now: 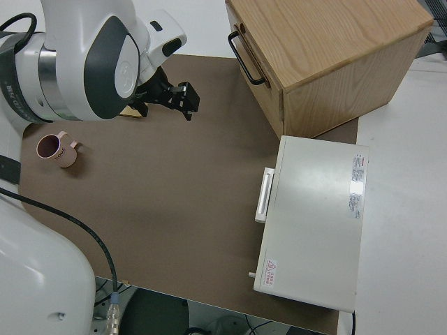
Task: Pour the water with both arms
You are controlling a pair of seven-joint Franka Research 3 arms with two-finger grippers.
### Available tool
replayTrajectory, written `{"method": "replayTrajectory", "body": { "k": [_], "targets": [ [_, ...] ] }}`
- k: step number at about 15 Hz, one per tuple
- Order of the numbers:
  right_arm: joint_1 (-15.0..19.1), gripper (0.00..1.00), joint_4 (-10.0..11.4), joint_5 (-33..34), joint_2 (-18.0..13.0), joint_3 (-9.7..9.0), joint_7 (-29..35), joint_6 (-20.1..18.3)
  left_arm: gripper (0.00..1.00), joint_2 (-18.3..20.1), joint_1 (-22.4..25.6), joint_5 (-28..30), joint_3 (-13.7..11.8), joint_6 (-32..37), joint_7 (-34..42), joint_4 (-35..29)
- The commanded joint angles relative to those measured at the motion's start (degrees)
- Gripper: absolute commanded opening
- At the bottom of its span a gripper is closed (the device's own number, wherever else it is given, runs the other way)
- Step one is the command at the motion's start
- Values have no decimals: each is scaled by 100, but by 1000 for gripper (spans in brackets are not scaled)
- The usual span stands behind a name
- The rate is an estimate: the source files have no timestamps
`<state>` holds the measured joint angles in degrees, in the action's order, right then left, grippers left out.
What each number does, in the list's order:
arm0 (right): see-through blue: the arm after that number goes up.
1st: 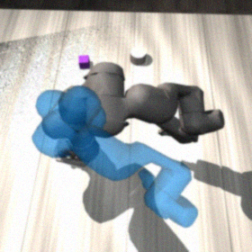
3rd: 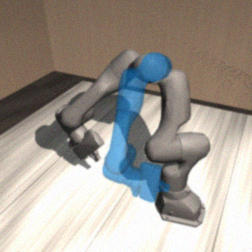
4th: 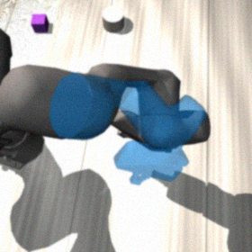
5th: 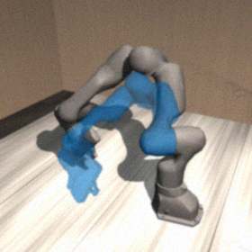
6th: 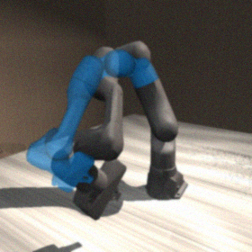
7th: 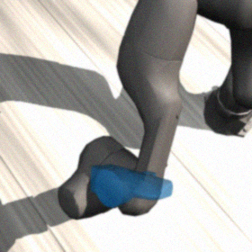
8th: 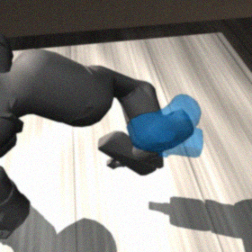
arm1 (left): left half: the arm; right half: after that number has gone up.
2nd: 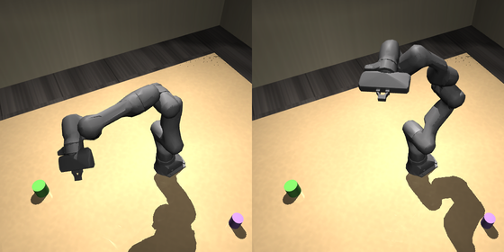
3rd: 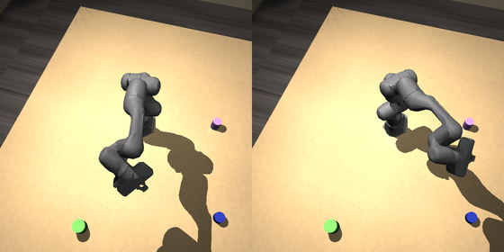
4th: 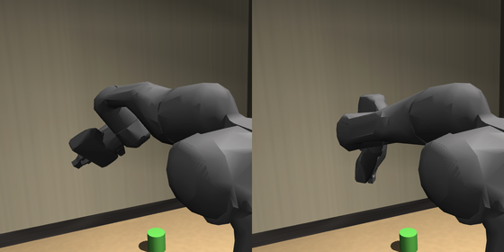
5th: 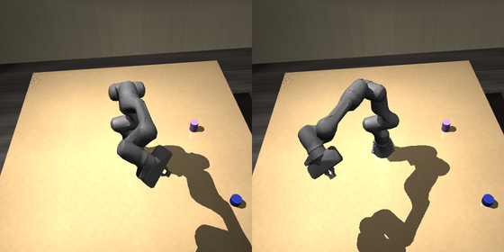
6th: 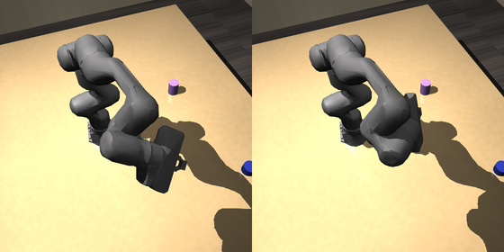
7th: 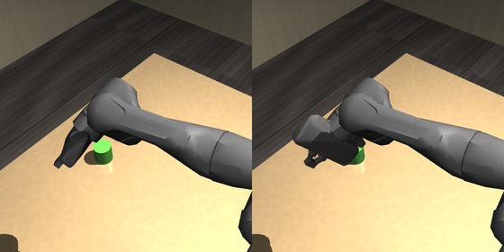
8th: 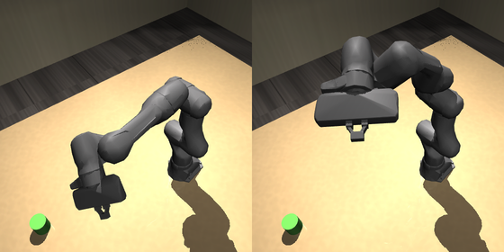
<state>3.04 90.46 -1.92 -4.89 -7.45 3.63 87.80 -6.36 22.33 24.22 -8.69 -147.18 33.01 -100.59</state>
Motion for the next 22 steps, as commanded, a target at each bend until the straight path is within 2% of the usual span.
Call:
{"method": "replayTrajectory", "body": {
  "k": [1, 3, 8, 20, 22],
  "targets": [
    [21, 994, 68, -107, -91, 16, -47, -9, 0, -163, 166, 951, 60, -171, 1109, -22],
    [21, 992, 68, -107, -91, 7, -47, -9, 0, -242, 166, 1251, 60, -311, 1366, -83],
    [21, 994, 68, -107, -83, 7, -47, -9, 0, -559, 114, 1314, 148, -838, 1323, -84],
    [21, 992, 68, -107, -91, 7, -47, -9, 1, -875, 105, 1393, 166, -848, 1384, -22],
    [21, 992, 68, -107, -91, 7, -47, -9, 28, -893, 105, 1393, 166, -848, 1393, -22]
  ]
}}
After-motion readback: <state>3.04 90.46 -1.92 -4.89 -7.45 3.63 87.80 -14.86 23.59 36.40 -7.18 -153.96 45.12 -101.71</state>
